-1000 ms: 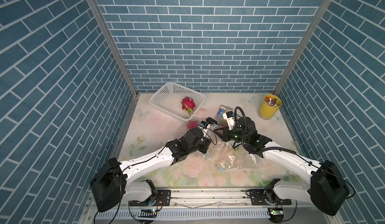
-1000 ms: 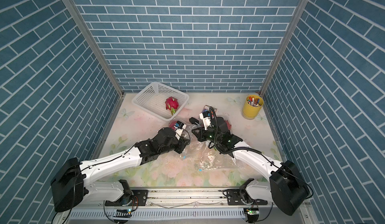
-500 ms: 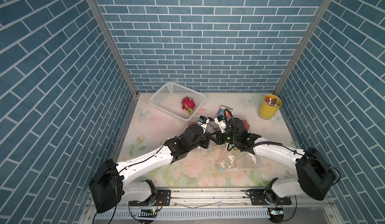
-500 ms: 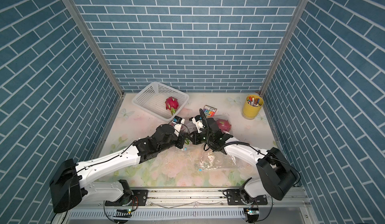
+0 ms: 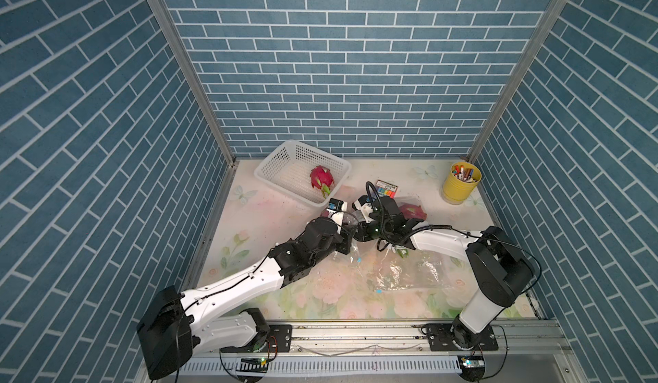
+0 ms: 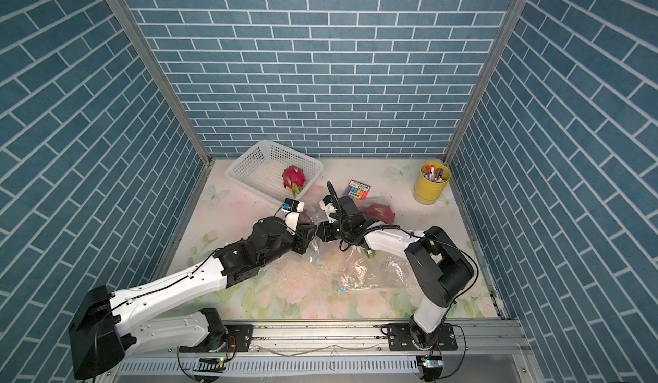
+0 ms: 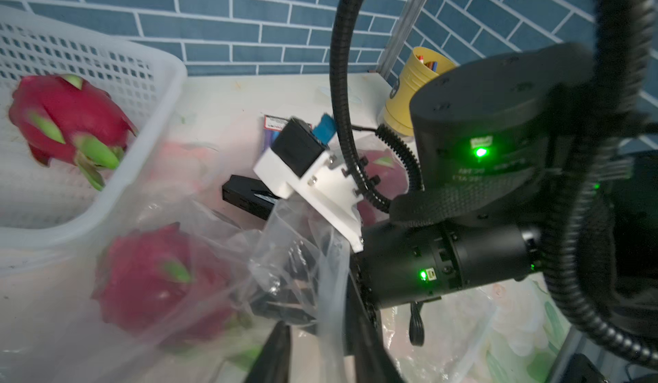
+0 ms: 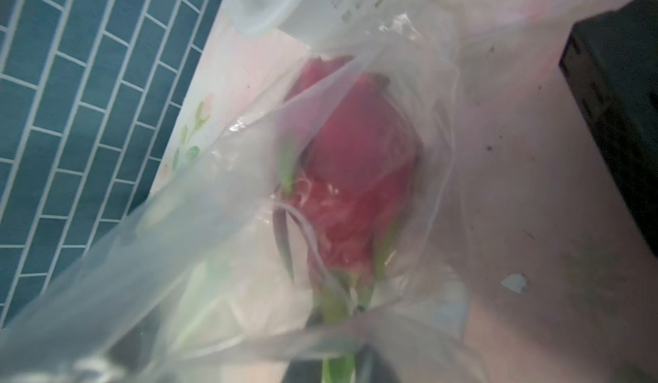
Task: Open the zip-top bag and take out the dragon fruit
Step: Pick up the dragon fruit from the zipper food storage bag.
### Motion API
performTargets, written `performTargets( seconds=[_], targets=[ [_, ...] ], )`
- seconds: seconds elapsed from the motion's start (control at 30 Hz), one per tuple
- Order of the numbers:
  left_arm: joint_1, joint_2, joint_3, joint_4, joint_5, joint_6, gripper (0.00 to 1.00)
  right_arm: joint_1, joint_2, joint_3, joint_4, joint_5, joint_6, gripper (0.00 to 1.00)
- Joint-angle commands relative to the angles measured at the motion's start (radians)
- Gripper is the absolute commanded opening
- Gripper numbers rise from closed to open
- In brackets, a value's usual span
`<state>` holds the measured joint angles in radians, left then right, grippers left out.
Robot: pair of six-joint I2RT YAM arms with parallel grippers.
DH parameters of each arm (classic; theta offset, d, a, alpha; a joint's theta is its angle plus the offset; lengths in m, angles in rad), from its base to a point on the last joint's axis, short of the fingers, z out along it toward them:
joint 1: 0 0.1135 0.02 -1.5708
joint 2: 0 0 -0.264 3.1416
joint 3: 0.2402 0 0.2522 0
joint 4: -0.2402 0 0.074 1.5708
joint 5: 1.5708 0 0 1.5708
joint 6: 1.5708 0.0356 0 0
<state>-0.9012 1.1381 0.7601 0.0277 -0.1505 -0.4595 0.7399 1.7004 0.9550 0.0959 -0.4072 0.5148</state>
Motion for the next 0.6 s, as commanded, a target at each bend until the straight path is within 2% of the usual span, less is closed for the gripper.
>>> performTargets(
  seconds=[0.0, 0.03, 0.1, 0.2, 0.3, 0.4, 0.57],
  targets=[
    [0.022, -0.036, -0.051, 0.025, -0.125, -0.021, 0.59, 0.01, 0.017, 0.041, -0.051, 0.034, -0.037, 0.21],
    [0.036, -0.05, -0.078, 0.038, -0.152, -0.027, 0.62, 0.014, 0.019, 0.043, -0.05, 0.036, -0.034, 0.22],
    [0.091, -0.079, -0.138, 0.074, -0.158, -0.041, 0.61, 0.026, 0.02, 0.051, -0.056, 0.041, -0.03, 0.23],
    [0.223, -0.117, -0.245, 0.181, -0.072, -0.073, 0.5, 0.054, 0.026, 0.067, -0.061, 0.064, -0.028, 0.24],
    [0.337, -0.111, -0.343, 0.28, 0.026, -0.101, 0.32, 0.071, 0.052, 0.087, -0.066, 0.082, -0.024, 0.25],
    [0.365, -0.082, -0.376, 0.329, 0.015, -0.072, 0.18, 0.076, 0.086, 0.099, -0.065, 0.104, -0.015, 0.28],
    [0.371, 0.035, -0.403, 0.421, 0.037, -0.047, 0.09, 0.082, 0.118, 0.122, -0.062, 0.167, -0.01, 0.38]
  ],
)
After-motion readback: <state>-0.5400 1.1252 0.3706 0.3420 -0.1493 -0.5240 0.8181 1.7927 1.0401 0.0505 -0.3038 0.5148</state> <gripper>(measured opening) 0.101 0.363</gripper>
